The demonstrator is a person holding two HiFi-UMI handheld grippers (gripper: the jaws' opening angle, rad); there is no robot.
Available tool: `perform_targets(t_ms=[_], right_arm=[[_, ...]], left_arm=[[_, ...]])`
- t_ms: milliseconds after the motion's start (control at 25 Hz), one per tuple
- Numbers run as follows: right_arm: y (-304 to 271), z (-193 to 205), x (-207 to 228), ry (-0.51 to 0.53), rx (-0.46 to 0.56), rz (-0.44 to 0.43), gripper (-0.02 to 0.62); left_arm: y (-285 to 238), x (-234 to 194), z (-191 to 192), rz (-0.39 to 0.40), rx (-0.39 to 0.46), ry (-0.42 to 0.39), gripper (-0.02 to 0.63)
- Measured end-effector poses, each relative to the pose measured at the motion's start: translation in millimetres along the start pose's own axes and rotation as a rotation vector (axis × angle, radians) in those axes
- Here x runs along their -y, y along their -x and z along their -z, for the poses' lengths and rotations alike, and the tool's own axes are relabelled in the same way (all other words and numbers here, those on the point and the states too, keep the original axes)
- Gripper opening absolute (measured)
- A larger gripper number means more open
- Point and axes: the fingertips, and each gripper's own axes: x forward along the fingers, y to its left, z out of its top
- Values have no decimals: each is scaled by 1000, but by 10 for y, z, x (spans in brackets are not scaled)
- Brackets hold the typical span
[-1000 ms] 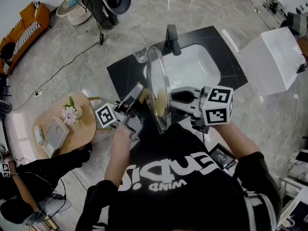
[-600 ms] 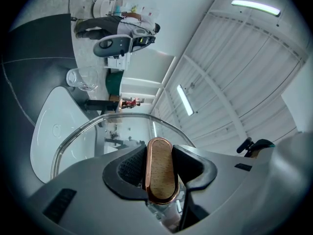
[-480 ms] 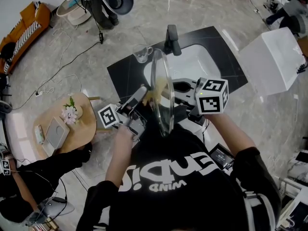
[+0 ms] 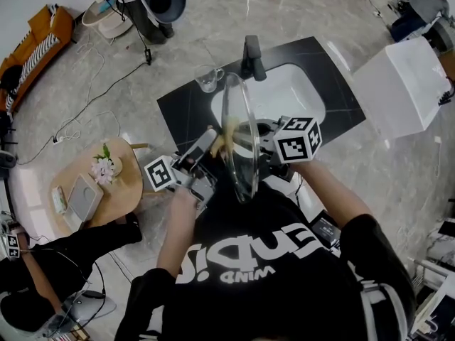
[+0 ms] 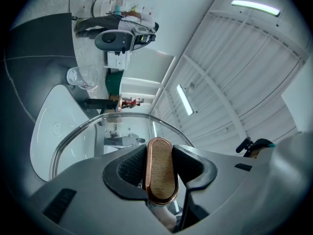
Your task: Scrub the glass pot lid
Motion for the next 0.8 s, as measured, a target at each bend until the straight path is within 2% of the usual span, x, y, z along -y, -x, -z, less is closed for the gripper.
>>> perform_targets(t_ms=[120, 360, 640, 800], right_arm=[[-20, 43, 28, -26, 4, -19, 37], [-134, 389, 230, -31, -95, 54, 37], [-190, 662, 427, -74, -140, 105, 37], [-198, 679, 416, -81, -129, 110, 37]], left_arm=[[28, -18, -2, -14, 4, -2, 176], [24, 44, 42, 15, 5, 10, 176], [21, 40, 54, 16, 2, 23, 176], [54, 41, 51, 8, 8, 23, 176]])
